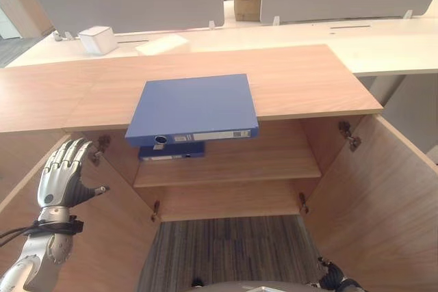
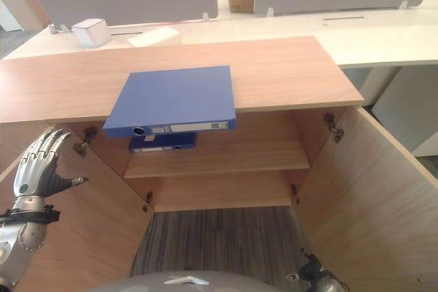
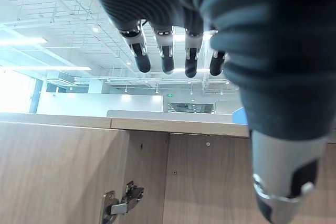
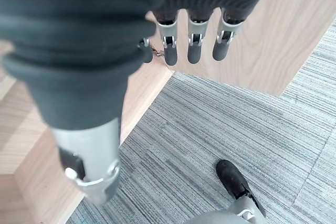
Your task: Put the empty folder in the office cabinet
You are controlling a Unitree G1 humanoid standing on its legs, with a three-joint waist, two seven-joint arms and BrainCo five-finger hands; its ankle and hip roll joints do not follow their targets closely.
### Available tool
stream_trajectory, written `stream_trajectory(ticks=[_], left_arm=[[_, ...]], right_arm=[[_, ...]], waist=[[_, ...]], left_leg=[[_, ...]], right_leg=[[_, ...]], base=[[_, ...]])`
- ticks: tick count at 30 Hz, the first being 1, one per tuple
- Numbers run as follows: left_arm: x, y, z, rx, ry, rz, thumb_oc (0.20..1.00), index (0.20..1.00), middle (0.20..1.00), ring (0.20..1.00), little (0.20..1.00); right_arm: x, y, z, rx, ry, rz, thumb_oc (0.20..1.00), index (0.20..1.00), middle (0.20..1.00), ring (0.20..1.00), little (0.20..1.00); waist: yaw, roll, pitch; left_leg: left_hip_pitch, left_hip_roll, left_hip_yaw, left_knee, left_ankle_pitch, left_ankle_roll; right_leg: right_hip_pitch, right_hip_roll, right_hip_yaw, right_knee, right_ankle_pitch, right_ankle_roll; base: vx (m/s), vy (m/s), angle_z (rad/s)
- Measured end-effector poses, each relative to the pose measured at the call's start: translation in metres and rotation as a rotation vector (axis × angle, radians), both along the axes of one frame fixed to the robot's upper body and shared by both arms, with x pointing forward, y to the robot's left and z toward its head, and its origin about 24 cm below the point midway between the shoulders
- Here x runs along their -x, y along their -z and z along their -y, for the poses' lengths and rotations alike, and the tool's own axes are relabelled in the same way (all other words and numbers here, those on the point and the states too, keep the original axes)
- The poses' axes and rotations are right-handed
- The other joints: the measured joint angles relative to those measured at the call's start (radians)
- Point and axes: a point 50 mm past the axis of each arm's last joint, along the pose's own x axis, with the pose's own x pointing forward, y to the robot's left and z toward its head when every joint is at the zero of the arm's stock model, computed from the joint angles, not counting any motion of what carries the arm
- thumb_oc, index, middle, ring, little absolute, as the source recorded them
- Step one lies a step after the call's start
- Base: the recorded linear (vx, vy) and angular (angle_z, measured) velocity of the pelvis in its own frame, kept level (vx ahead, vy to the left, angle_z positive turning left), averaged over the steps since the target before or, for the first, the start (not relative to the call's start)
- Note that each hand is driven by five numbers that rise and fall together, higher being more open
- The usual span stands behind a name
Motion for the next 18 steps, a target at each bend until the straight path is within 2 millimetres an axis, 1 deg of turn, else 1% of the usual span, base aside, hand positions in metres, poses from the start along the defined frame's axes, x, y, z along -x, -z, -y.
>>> stream_trajectory(ticks=[2, 5, 9, 12, 14, 18], left_arm=[[-0.004, 0.002, 0.007, 0.001, 0.031, -0.006, 1.000, 1.000, 1.000, 1.000, 1.000], [-0.006, 0.003, 0.010, -0.006, 0.047, -0.009, 1.000, 1.000, 1.000, 1.000, 1.000], [-0.017, 0.003, 0.022, -0.010, 0.105, 0.005, 1.000, 1.000, 1.000, 1.000, 1.000], [-0.024, -0.002, 0.024, -0.030, 0.119, 0.031, 1.000, 1.000, 1.000, 1.000, 1.000], [-0.025, -0.004, 0.025, -0.037, 0.123, 0.039, 1.000, 1.000, 1.000, 1.000, 1.000], [-0.032, -0.006, 0.028, -0.039, 0.135, 0.052, 1.000, 1.000, 1.000, 1.000, 1.000]], right_arm=[[-0.001, 0.000, -0.001, 0.000, 0.000, 0.006, 1.000, 1.000, 1.000, 1.000, 1.000], [-0.002, 0.000, -0.002, -0.001, -0.002, 0.006, 1.000, 1.000, 1.000, 1.000, 1.000], [0.003, 0.001, -0.004, -0.004, 0.000, -0.003, 1.000, 1.000, 1.000, 1.000, 1.000], [0.004, 0.002, -0.004, -0.003, 0.006, -0.002, 1.000, 1.000, 1.000, 1.000, 1.000], [0.003, 0.001, -0.004, 0.000, 0.010, 0.003, 1.000, 1.000, 1.000, 1.000, 1.000], [0.004, 0.002, -0.003, 0.003, 0.012, 0.002, 1.000, 1.000, 1.000, 1.000, 1.000]], waist=[[-0.001, -0.002, -0.004], [-0.012, -0.002, -0.012], [-0.025, 0.000, -0.018], [-0.030, 0.003, -0.020], [-0.042, 0.004, -0.020], [-0.049, 0.004, -0.021]], left_leg=[[0.000, 0.000, 0.008, 0.000, 0.000, 0.000], [-0.001, 0.001, 0.017, 0.000, 0.000, 0.000], [0.005, 0.001, 0.028, 0.000, -0.001, 0.001], [0.005, 0.001, 0.034, 0.000, -0.001, 0.001], [0.005, 0.001, 0.038, 0.000, -0.001, 0.001], [0.006, 0.001, 0.048, 0.000, -0.001, 0.001]], right_leg=[[-0.005, 0.000, 0.011, 0.000, -0.002, 0.002], [-0.011, 0.000, 0.019, 0.000, 0.000, 0.000], [-0.013, -0.001, 0.031, 0.000, 0.003, 0.000], [-0.016, 0.000, 0.038, 0.000, 0.010, 0.008], [-0.018, -0.001, 0.042, 0.000, 0.011, 0.009], [-0.023, 0.000, 0.051, 0.000, 0.013, 0.010]], base=[[0.02, -0.009, -0.16], [0.02, -0.006, -0.10], [0.02, -0.007, -0.08], [0.02, -0.004, -0.06], [0.02, -0.001, -0.06], [0.02, -0.002, -0.07]])
